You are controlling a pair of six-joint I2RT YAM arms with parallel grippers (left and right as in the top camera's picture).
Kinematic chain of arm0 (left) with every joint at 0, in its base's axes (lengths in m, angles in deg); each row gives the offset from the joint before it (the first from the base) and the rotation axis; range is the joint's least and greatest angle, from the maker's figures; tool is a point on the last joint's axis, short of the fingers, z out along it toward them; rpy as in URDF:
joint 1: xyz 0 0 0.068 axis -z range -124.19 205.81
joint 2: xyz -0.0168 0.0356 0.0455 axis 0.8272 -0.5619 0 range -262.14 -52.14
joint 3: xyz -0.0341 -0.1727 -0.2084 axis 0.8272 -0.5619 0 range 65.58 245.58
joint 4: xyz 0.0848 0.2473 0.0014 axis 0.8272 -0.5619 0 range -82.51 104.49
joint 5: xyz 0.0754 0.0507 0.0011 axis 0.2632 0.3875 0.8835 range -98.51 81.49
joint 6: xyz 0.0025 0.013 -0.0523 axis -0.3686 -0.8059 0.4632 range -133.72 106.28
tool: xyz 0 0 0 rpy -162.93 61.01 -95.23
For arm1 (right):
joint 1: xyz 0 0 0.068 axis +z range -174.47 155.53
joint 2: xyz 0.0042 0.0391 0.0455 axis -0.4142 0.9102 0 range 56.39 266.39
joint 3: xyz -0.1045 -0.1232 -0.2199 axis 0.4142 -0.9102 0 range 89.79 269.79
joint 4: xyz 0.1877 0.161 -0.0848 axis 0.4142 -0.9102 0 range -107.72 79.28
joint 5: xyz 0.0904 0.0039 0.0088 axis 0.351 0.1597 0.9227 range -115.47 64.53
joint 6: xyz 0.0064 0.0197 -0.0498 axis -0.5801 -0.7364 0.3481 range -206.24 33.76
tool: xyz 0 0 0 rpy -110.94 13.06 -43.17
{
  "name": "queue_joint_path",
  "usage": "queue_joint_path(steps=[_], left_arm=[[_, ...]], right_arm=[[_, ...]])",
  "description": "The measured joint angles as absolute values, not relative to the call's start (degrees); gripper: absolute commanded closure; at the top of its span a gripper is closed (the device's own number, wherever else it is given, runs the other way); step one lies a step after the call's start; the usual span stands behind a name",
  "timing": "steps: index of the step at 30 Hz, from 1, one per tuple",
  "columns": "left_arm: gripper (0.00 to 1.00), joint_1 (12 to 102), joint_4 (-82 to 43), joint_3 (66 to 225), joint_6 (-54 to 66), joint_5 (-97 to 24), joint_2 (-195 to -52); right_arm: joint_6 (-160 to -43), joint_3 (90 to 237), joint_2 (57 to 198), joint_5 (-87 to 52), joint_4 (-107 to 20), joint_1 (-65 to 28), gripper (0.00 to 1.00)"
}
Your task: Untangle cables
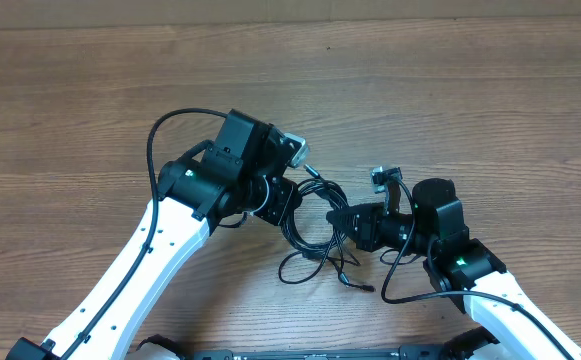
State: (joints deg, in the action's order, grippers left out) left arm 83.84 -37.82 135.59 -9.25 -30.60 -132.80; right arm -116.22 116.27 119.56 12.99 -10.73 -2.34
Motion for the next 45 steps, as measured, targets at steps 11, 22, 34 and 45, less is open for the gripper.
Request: queue_joint_path(steps=[11,22,34,45], left_arm=[[0.28,83.84,-37.69,135.55,-5.43,-26.86,-132.80],[0.83,84.48,-36.51,131.75,-4.93,-28.47,-135.38],[0.96,85.72,-30.89,130.74,-1.28,-26.68,-138.46],[0.96,84.54,-29.17,129.78,6.53,-27.64,-138.57]], right_arm=[[-117.29,116.27,119.67,14.17,-10.79,-2.34,0.96],[-118.89,116.27,119.67,14.15,-10.82,-2.36,0.96],[-117.51,116.27,119.67,19.13,-11.65,-2.73,0.96],[-108.64,117.86,119.72,22.85,-20.39,-2.78,0.96]])
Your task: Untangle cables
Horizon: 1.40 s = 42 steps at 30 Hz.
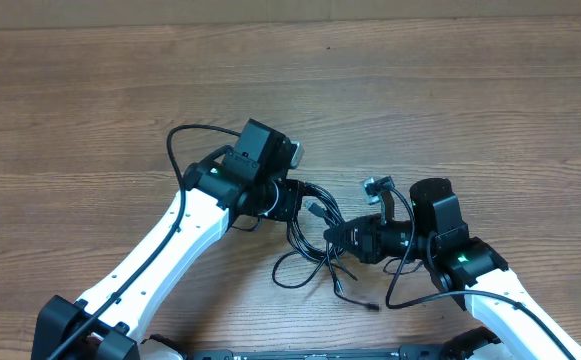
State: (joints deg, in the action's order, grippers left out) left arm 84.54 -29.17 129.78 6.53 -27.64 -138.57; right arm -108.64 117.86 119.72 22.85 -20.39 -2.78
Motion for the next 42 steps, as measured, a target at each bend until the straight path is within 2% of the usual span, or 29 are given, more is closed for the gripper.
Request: queue_joint_path(steps=[8,17,23,25,29,33,36,42], left_arm=[[0.96,84.26,-27.42,129.78,7.36,-28.37,-138.57],[0.96,84.26,-27.42,129.78,7.38,-28.72,-138.57],[0.95,83.58,-27.49,129.78,10.44,-27.12,-138.57],[0.96,83.49,-27.44,129.78,11.90,-26.44,-138.57],[0.96,81.55,-25.98,129.78,15.60,-22.16,-138.59],[0.96,79.91,-26.76,129.80,17.83,-19.75,-138.66],[0.96,80.08,-28.75,129.78,18.55,-18.92,-138.66],[0.96,80.08,-31.18,129.78,19.20,-17.74,-138.68]], right_arm=[[-104.07,117.86,120.53,31.13,-15.36,-3.41,0.96],[-103.08,117.86,120.64,33.21,-14.86,-3.43,0.96],[-102.54,117.86,120.64,32.99,-14.79,-3.43,0.91],[-102.41,117.86,120.64,33.17,-14.82,-3.43,0.80],[-101.77,117.75,120.55,36.55,-15.73,-2.93,0.40],[-101.44,117.73,120.35,36.71,-16.35,-2.62,0.21],[-101.44,117.73,120.31,34.41,-17.81,-2.62,0.14],[-103.96,117.73,120.29,26.56,-18.64,-2.62,0.09]])
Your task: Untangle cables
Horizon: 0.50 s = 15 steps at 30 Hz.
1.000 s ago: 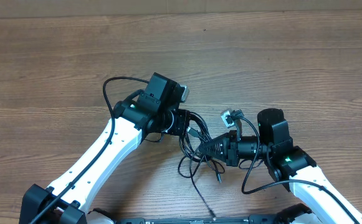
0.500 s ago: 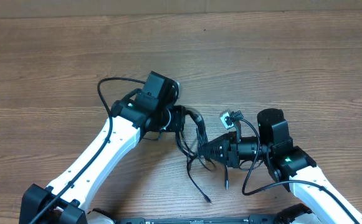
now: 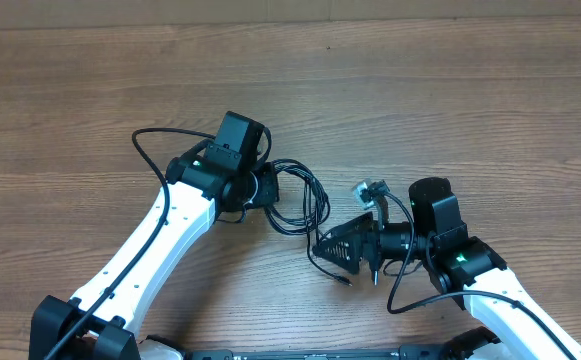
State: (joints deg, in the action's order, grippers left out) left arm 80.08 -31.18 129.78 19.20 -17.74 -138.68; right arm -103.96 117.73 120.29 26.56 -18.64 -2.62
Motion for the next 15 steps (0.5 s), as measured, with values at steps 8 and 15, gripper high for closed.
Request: queue_joint_path(steps=[8,15], left_arm=[[0.96,80.08,-31.81,129.78,18.26,-18.07,-138.68],[0.96,80.08,-31.81,129.78,14.29,-22.73,-138.68]], right_arm=[[-106.36,117.73,120.29,15.83,-14.97,-2.62,0.08],[-106.76,117.73,120.31,8.93,-11.08,-2.62,0.08]])
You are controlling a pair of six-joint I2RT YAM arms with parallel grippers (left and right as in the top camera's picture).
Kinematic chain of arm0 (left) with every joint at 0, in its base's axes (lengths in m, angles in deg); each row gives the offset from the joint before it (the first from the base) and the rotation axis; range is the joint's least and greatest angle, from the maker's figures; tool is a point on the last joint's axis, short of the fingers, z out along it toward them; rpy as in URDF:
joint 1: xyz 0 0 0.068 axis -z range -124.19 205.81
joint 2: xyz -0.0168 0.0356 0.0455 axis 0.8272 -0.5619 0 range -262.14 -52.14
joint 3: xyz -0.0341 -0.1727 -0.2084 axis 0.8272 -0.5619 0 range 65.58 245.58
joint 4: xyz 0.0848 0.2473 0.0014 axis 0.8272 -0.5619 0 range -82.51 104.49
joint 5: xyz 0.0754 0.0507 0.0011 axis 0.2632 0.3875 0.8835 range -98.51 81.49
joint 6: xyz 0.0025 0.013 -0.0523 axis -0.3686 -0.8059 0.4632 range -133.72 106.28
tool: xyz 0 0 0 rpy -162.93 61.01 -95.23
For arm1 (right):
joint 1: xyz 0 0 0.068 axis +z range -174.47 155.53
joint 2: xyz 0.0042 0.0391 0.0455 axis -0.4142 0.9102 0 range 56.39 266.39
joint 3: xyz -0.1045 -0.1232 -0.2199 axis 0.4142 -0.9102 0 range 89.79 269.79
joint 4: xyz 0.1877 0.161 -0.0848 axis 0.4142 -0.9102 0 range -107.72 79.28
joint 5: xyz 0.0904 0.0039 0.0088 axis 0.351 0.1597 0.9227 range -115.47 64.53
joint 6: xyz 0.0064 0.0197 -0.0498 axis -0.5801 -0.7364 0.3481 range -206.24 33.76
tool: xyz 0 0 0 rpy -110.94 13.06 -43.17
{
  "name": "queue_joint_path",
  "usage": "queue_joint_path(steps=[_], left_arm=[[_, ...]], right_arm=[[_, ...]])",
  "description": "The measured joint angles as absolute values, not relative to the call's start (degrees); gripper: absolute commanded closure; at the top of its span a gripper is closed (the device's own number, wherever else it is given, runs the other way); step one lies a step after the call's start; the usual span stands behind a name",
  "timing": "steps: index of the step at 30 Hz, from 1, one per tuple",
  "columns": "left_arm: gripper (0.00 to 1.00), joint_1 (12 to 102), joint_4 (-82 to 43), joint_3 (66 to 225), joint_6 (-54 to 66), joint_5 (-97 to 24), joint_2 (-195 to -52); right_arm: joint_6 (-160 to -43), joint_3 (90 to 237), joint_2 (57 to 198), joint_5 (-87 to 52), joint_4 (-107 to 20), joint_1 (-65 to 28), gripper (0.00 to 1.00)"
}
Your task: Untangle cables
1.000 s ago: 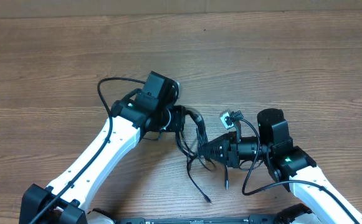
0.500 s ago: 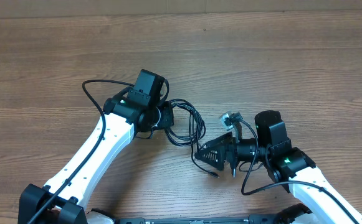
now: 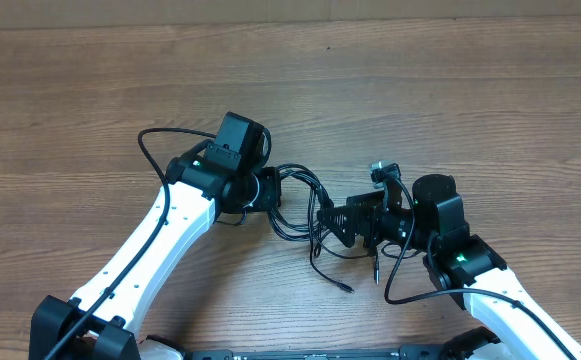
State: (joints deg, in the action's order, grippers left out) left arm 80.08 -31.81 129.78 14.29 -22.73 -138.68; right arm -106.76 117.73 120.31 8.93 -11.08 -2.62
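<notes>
A bundle of thin black cables (image 3: pixel 302 200) lies in loops on the wooden table between the two arms. My left gripper (image 3: pixel 270 190) is shut on the left side of the loops. My right gripper (image 3: pixel 330 218) reaches in from the right and appears shut on a strand at the loops' right edge. From there one loose cable tail (image 3: pixel 328 275) runs down to a plug near the front. A second cable end (image 3: pixel 377 268) hangs just below the right gripper. The fingertips themselves are mostly hidden under the wrists.
The wooden table (image 3: pixel 470 100) stretches wide behind and to both sides. The left arm's own black supply cable (image 3: pixel 155 140) arcs out to the left of its wrist, and the right arm's cable (image 3: pixel 400 290) loops near the front edge.
My right gripper has moved up and a little to the right, now level with the loops. The loose tail shifted with it. The left gripper has stayed where it was.
First both grippers were close together over a tangled heap at the table's centre. Then the left gripper was further right, tight against the right one. Later the left had drawn back leftward with loops, the right sat lower. Now the cables stretch between them.
</notes>
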Motion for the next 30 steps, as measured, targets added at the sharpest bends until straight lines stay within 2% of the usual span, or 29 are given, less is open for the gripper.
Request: queue_joint_path(steps=[3,6,12,20,30], left_arm=[[0.95,80.08,-31.81,129.78,13.46,-24.21,-138.68],[0.96,80.08,-31.81,129.78,13.04,-25.50,-138.68],[0.96,80.08,-31.79,129.78,12.93,-26.97,-138.68],[0.96,80.08,-31.86,129.78,12.87,-28.06,-138.68],[0.96,80.94,-30.94,129.78,12.84,-27.16,-138.96]], right_arm=[[-106.84,117.73,120.42,7.61,-9.90,-2.56,0.09],[-106.97,117.73,121.68,6.89,-9.42,-1.95,0.17],[-107.08,117.69,126.30,6.41,-8.78,0.35,0.54],[-107.37,117.53,127.65,6.13,-5.59,0.39,0.95],[-107.63,117.55,127.65,8.31,-13.33,0.37,0.96]])
